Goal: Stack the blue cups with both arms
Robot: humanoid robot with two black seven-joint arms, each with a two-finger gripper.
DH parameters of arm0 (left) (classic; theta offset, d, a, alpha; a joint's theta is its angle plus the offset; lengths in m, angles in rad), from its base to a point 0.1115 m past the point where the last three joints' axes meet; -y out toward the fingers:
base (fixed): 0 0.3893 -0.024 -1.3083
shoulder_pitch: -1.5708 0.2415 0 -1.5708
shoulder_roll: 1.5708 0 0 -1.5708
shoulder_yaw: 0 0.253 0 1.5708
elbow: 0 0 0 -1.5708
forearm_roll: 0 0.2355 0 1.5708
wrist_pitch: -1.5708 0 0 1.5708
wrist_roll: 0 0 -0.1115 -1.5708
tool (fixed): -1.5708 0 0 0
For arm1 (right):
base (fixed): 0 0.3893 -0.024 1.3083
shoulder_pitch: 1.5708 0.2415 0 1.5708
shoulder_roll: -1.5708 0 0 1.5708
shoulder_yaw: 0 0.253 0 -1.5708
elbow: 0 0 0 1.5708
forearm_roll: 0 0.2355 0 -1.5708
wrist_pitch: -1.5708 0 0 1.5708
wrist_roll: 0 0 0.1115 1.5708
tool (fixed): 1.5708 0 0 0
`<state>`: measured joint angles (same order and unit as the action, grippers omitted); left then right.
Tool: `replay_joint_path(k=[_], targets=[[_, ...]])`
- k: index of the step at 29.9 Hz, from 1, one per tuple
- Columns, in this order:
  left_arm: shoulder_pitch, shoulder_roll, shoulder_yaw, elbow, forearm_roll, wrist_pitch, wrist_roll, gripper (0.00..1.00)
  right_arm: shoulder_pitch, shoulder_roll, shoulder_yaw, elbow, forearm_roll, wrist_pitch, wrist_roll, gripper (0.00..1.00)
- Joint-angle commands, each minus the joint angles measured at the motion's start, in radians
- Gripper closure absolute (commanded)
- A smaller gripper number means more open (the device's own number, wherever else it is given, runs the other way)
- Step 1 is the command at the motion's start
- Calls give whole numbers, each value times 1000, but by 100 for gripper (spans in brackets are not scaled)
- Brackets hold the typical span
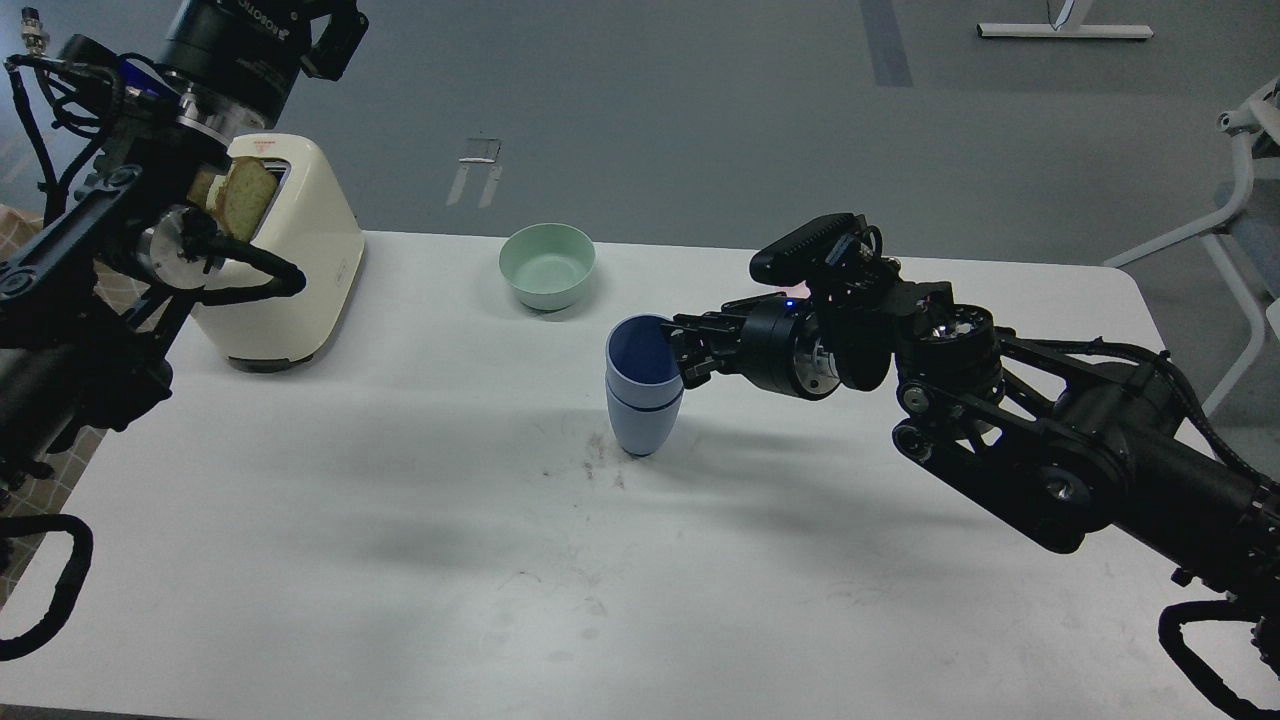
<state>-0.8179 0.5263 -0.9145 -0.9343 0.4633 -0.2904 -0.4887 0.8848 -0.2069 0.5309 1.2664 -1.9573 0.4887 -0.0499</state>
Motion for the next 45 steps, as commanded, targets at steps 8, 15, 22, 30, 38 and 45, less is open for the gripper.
replay_joint_path(k=[8, 15, 22, 30, 38, 45], targets=[[0, 0, 0, -1, 0, -1, 0, 2, 0, 9, 9, -1, 1, 0, -1, 59], [0, 1, -1, -3, 0, -3, 0, 2, 2, 29, 162, 5, 20, 0, 1, 0], [6, 0, -1, -3, -2, -15, 0, 2, -1, 49, 507, -1, 43, 0, 1, 0], [14, -18, 9, 9, -2, -15, 0, 2, 0, -6, 898, -139, 331, 0, -1, 0], [16, -42, -1, 9, -6, -15, 32, 2, -33, -58, 1061, -245, 622, -4, 1, 0], [16, -54, 2, 9, -9, -13, 33, 2, -115, -62, 1101, -239, 871, -56, 12, 0]])
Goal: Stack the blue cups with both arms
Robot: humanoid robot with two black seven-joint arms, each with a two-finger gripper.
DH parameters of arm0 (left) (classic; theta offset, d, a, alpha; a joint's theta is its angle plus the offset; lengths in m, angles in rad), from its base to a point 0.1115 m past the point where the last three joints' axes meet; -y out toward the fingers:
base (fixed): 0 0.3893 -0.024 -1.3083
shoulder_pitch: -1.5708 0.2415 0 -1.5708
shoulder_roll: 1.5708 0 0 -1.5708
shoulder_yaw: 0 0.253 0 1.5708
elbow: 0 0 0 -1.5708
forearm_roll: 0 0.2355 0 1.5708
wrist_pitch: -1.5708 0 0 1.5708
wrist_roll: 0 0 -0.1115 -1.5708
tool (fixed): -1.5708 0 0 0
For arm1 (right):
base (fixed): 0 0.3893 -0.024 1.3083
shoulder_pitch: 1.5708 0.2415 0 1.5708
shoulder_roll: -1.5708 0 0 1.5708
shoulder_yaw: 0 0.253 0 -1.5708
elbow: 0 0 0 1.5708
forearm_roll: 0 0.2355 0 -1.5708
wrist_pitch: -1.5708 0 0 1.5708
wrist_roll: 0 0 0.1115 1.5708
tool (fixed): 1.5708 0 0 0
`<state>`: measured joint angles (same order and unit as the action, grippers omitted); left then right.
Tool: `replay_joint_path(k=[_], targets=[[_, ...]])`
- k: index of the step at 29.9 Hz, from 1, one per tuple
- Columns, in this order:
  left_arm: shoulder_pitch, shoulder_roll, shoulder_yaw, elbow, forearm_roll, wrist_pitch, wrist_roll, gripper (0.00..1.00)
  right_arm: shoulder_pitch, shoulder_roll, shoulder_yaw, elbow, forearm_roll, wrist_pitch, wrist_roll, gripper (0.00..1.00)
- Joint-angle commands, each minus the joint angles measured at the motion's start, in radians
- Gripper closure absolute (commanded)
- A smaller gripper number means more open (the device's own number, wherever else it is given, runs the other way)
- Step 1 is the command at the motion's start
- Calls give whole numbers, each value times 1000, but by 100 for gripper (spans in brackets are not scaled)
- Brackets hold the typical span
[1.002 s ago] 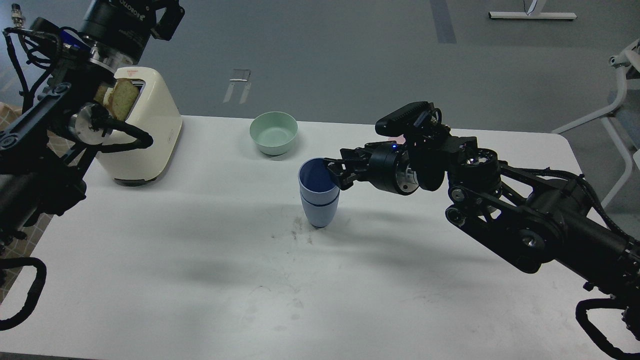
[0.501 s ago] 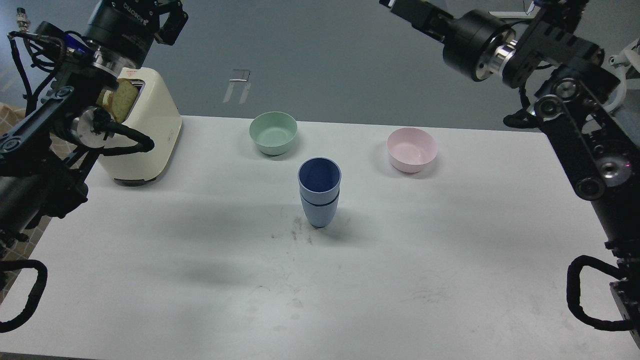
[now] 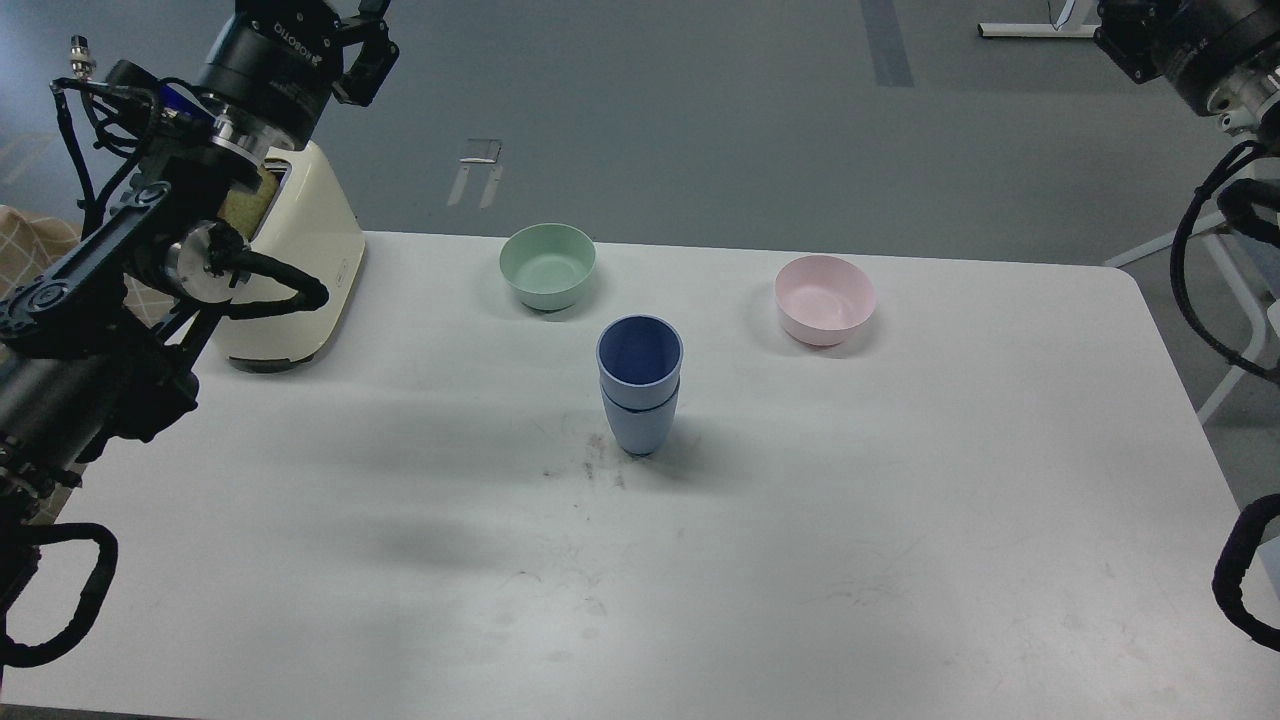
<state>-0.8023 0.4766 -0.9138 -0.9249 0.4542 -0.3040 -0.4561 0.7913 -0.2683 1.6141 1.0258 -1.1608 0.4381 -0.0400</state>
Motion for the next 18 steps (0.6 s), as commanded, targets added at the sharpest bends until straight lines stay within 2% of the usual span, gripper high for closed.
replay_joint_path(k=[1, 6, 18], targets=[[0, -4, -2, 0, -2, 0, -1, 2, -30, 4, 35, 0, 131, -5, 2, 0], [2, -4, -5, 0, -40, -1, -1, 2, -82, 8, 53, 2, 378, -9, 3, 0], [26, -24, -7, 0, -75, -1, -7, 2, -161, 11, 56, 71, 421, 25, 3, 0]])
